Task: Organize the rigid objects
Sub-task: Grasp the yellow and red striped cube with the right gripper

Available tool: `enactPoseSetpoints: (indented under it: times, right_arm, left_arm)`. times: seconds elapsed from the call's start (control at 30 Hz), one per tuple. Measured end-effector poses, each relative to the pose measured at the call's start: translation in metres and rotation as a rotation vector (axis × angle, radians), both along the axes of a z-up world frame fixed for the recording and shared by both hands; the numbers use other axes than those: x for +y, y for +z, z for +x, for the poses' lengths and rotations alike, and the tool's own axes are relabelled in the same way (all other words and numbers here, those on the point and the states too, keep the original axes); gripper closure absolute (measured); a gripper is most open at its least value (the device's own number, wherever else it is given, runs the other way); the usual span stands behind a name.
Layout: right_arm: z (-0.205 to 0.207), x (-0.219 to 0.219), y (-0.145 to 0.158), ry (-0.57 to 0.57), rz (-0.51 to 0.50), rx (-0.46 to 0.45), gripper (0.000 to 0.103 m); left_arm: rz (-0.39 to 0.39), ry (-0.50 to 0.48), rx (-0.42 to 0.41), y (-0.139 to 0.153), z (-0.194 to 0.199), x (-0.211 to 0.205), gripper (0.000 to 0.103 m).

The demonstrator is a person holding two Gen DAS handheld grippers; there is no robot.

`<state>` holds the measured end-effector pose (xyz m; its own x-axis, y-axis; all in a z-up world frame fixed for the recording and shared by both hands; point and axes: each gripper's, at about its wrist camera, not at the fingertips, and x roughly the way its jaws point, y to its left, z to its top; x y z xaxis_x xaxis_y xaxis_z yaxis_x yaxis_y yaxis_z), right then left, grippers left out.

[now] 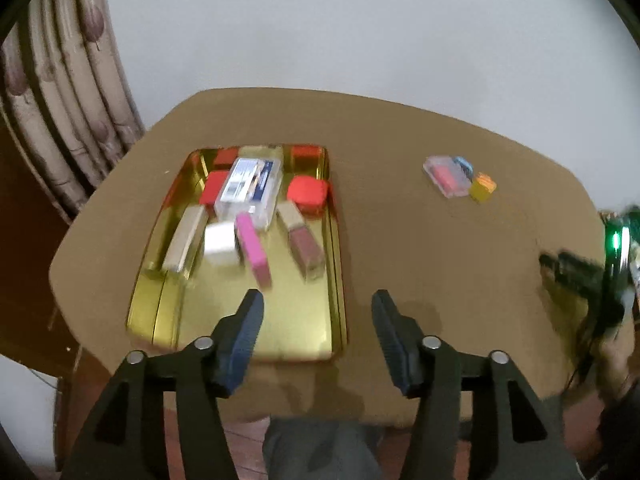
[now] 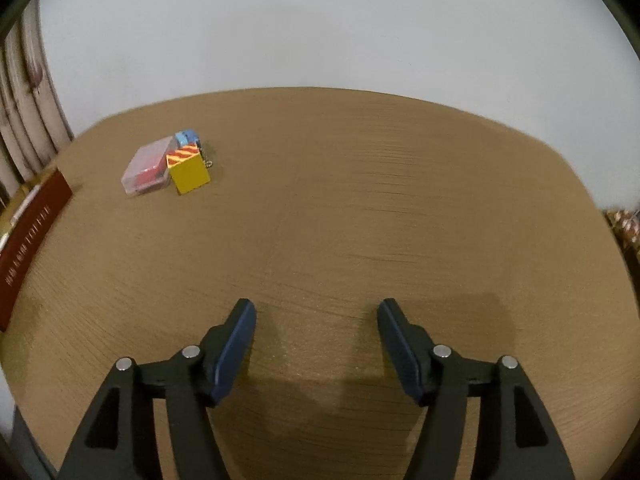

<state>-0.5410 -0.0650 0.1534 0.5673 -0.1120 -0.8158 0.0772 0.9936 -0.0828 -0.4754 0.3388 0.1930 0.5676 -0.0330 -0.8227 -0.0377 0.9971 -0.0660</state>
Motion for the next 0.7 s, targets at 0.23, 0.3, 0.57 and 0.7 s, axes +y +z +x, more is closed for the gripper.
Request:
enactPoseSetpoints:
  times: [0.23,0.3,0.57,0.7]
  right_arm:
    - [0.051,0.042,0.026,0.166,0.080,-0.017,0.037]
    - [0.069,0.059,0.031,0.216,0.051,-0.021,0.037]
    - [0.118,0.095,0.013,0.318,-0.106,0.041,0.037]
    - [0.129,0.092,0.004,0.324,-0.094,0.059,0.039]
  left_arm:
    - [-0.011,0.108,-0.036,-0.025,-0.057,0.011,0.040]
    - [-0.004,0.143,-0.031,-0.033,-0.064,0.018,0.040]
    - [-0.014,0.179,0.025,-0.050,-0.066,0.035,0.040]
    - [-0.018,0.175,0.056,-0.059,-0.062,0.035,0.040]
